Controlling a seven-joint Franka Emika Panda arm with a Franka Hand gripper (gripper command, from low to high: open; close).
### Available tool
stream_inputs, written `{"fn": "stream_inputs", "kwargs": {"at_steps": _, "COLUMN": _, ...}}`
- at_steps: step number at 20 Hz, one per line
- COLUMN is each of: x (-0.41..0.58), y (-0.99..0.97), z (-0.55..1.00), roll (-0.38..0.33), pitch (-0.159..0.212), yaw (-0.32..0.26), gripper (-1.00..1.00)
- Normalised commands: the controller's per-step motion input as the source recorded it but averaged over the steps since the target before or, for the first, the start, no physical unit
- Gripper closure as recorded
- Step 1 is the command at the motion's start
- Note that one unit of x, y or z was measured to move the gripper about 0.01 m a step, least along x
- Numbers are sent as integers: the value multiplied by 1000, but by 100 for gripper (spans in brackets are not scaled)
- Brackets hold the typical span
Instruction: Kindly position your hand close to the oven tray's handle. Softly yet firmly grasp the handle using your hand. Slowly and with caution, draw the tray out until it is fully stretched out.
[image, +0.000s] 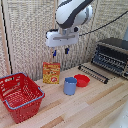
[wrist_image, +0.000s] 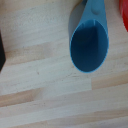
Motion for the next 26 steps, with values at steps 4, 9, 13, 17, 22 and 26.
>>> {"fn": "stream_inputs", "kwargs": {"at_steps": 4, "x": -19, "y": -87, "z": 0, "roll": -372, "pitch": 0, "yaw": 144, "gripper": -100}}
{"fn": "stream_inputs", "kwargs": {"at_steps": 9, "x": -7, "y": -103, "z": 0, "roll": -375, "pitch": 0, "yaw": 133, "gripper": -100}}
{"fn": "stream_inputs", "kwargs": {"at_steps": 13, "x": -7, "y": -106, "z": 0, "roll": -375, "pitch": 0, "yaw": 132, "gripper": -100}}
{"fn": "stream_inputs", "kwargs": {"at_steps": 17, "x": -1, "y": -113, "z": -14, "roll": -375, "pitch": 0, "yaw": 133, "gripper": -100}}
{"fn": "stream_inputs", "kwargs": {"at_steps": 22, "x": 0, "y": -123, "z": -39, "roll": -375, "pitch": -1, "yaw": 123, "gripper": -100}}
{"fn": "stream_inputs", "kwargs": {"at_steps": 26, "x": -5, "y": -106, "z": -27, "roll": -375, "pitch": -8, "yaw": 100, "gripper": -100}}
